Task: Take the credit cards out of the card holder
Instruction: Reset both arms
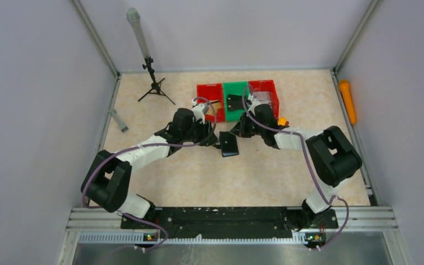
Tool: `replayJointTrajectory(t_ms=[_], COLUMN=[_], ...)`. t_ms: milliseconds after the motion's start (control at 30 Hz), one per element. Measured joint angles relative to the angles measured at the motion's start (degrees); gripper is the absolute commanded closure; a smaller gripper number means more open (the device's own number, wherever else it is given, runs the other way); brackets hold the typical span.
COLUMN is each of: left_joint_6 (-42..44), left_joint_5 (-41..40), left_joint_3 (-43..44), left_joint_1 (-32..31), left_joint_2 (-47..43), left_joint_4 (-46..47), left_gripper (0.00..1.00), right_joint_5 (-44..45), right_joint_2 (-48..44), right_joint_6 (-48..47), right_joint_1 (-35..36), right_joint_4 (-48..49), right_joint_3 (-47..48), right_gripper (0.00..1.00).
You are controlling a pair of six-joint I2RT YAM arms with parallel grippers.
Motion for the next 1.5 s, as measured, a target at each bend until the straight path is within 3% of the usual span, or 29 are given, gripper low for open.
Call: replayJointTrajectory(t_ms=[433,533,700,833,1033,1233,1267,1333,1500], left_joint_6=[-0.02,-0.02,-0.2,-0.96,-2.51,-0.48,0.24,2.19,7.34], left_joint_5=[-2.49,-3.93,-10.6,-19.61,-33.77,-45.44,-47.56,-50.9,-55.76], left_joint_3=[0.0,-0.24,-1.75,-3.26,-9.05,-10.23,-10.6,-12.46,-20.63], left_joint_1=[-0.11,-0.15,-0.15,-0.15,-0.13,-0.13,-0.13,-0.09,-0.09], left_joint_2=[-0.09,-0.98,-5.35,-10.47,-21.75,-26.34,-26.95,-28.46,-32.09], left_joint_4=[-0.42,-0.46,-0.98,-1.9,-2.4,-2.64,-2.29,-0.48,6.19], left_gripper=[0.56,0.49,0.34,0.02,0.01,0.01,0.01,0.01,0.01], right_joint_5=[4.28,5.49,8.39,12.83,25.79,39.08,40.96,44.81,49.53], right_joint_2=[5.88,4.26,-3.48,-13.84,-25.07,-35.08,-36.57,-39.76,-44.89], right_joint_6=[-0.81,-1.27,-2.73,-4.39,-7.67,-11.26,-12.28,-14.88,-19.89], right_joint_1=[0.0,0.0,-0.22,-1.7,-3.63,-4.22,-4.22,-4.24,-4.24], right_joint_4=[-1.99,-3.93,-6.23,-6.38,-9.29,-9.55,-7.93,-4.04,0.98], right_joint_3=[1.6,1.62,0.11,-4.2,-9.14,-15.91,-17.81,-22.82,-31.04], right_gripper=[1.0,1.0,0.97,0.93,0.92,0.92,0.85,0.51,0.4])
